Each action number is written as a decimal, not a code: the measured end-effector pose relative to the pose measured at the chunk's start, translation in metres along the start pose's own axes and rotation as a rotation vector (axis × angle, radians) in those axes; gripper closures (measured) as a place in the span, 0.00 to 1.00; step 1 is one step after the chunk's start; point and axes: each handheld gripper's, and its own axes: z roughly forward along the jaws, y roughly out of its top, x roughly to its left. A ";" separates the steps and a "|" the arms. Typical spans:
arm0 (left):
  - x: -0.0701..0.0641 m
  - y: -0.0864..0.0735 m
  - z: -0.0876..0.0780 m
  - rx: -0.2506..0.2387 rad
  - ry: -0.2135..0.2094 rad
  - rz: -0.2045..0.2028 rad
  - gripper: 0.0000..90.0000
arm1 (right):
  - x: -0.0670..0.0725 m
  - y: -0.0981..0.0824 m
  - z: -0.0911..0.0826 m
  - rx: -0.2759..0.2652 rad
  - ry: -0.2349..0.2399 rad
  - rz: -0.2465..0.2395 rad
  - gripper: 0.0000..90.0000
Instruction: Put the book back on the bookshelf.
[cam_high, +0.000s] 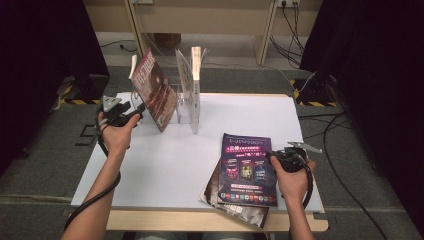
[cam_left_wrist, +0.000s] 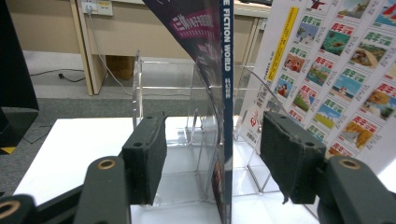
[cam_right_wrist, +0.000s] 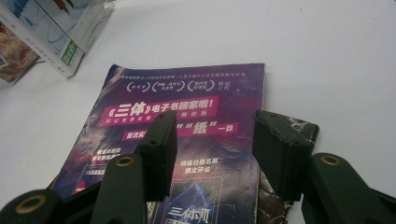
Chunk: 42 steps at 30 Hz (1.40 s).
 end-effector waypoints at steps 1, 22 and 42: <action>0.000 -0.001 -0.003 0.007 -0.001 0.004 0.45 | 0.000 0.000 0.000 0.000 0.001 -0.001 0.57; -0.022 -0.052 -0.040 0.145 -0.151 0.021 0.53 | -0.011 0.003 0.017 0.171 -0.028 -0.021 0.69; -0.121 -0.087 -0.019 0.365 -0.449 0.088 0.58 | -0.024 0.004 0.042 0.297 -0.005 0.038 0.63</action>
